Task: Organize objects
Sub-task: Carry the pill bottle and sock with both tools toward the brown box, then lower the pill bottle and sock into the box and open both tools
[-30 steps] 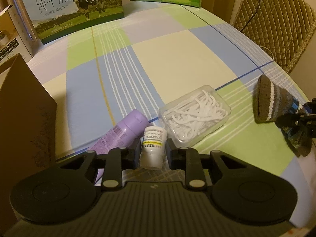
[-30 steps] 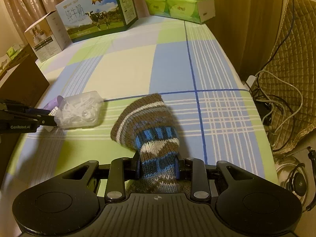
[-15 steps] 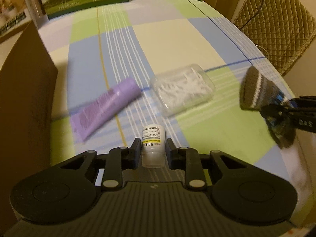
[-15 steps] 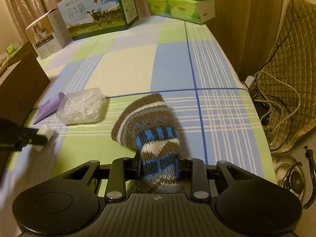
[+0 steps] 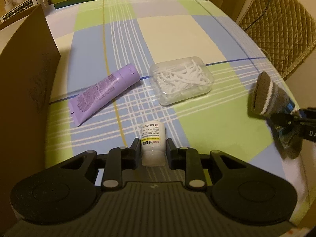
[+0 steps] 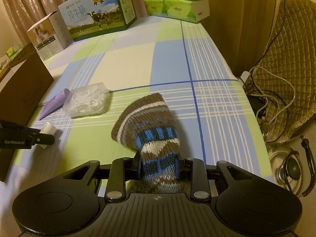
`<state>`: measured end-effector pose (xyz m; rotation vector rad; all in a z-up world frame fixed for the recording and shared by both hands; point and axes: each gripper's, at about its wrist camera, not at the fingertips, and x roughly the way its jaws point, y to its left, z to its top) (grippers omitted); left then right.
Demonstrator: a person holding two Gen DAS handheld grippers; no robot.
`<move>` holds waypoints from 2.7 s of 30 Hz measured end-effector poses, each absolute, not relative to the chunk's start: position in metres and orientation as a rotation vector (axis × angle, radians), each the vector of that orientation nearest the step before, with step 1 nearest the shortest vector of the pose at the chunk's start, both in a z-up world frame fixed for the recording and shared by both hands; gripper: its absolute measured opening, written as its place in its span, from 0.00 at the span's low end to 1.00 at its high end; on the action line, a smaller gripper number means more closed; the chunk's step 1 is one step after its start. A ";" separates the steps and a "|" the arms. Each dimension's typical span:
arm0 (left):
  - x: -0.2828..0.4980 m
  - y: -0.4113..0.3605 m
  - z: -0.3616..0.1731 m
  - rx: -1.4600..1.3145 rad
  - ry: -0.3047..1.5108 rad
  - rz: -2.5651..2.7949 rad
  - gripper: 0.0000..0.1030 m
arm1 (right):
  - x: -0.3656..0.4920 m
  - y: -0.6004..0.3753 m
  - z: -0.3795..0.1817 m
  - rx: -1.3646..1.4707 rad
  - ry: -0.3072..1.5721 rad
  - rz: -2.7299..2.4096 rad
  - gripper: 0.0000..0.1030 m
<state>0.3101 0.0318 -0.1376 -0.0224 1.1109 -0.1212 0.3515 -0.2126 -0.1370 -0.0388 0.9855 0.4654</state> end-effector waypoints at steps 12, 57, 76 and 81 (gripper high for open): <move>0.269 0.043 -0.089 -0.078 1.001 -0.138 0.21 | 0.329 -0.199 -0.107 -0.009 0.977 0.499 0.26; 0.198 0.316 -0.034 -0.158 0.907 0.219 0.22 | 0.279 0.172 -0.074 0.186 1.131 0.821 0.26; 0.241 0.345 -0.058 -0.146 0.960 0.171 0.22 | 0.297 0.206 -0.078 0.110 0.986 0.805 0.75; 0.246 0.346 -0.062 -0.139 0.966 0.165 0.22 | 0.294 0.205 -0.076 0.071 0.969 0.812 0.75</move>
